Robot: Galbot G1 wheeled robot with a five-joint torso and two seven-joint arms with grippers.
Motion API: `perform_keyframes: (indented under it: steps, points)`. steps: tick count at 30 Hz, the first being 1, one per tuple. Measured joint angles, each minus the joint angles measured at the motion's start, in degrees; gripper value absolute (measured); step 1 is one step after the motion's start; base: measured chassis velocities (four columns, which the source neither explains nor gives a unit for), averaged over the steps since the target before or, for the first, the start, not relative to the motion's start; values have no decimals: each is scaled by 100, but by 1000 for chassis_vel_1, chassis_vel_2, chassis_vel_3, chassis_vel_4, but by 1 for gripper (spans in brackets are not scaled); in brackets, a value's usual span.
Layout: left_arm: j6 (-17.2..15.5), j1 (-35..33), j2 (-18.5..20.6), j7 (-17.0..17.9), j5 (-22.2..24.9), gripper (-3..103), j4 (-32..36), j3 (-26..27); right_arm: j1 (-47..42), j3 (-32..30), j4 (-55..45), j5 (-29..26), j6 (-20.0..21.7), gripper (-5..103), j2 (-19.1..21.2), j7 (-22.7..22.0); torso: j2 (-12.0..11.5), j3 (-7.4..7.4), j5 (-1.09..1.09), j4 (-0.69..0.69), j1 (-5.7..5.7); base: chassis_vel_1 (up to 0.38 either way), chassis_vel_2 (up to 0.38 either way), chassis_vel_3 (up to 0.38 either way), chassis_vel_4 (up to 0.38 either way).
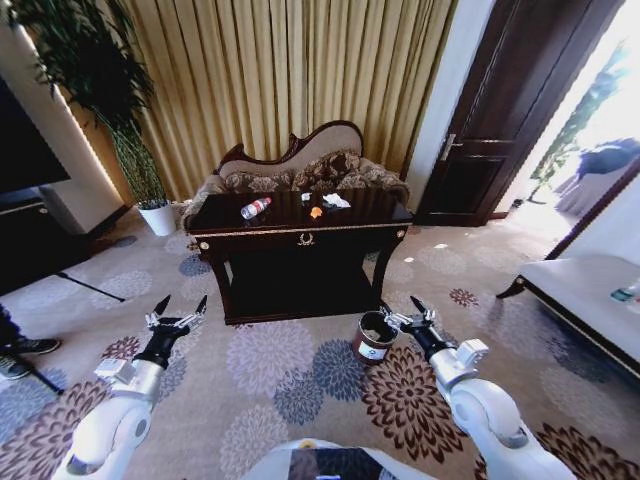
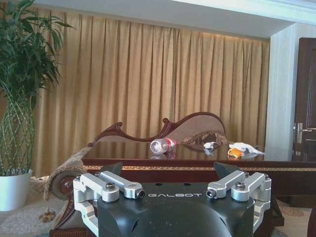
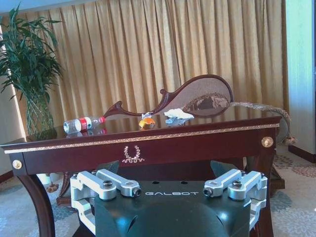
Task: Move to the front of the table and place the trash on the table into the trash bin.
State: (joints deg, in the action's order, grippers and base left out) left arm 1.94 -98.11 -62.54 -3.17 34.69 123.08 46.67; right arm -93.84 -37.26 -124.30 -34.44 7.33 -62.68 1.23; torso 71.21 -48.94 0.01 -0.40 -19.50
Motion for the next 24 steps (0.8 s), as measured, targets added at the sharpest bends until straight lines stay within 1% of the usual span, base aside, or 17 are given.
perform_keyframes:
  steps: [5, 20, 24]
  points:
    - [-4, -2, -4, -69, 14, 100, -16, -12, -10, -7, -8, 6, 0, 100, -18, 17, 0, 0, 0, 0, 0, -106, 101, 109, -107]
    - [27, 4, -35, -134, 17, 100, -94, -38, -3, 29, 22, 39, 0, 100, -42, 36, 0, 0, 1, 1, 0, -109, 111, 112, -108]
    - [78, 9, -39, -152, 17, 100, -117, -58, -3, 33, 27, 46, 0, 100, -51, 42, 0, 0, 1, 0, 0, -103, 90, 98, -100]
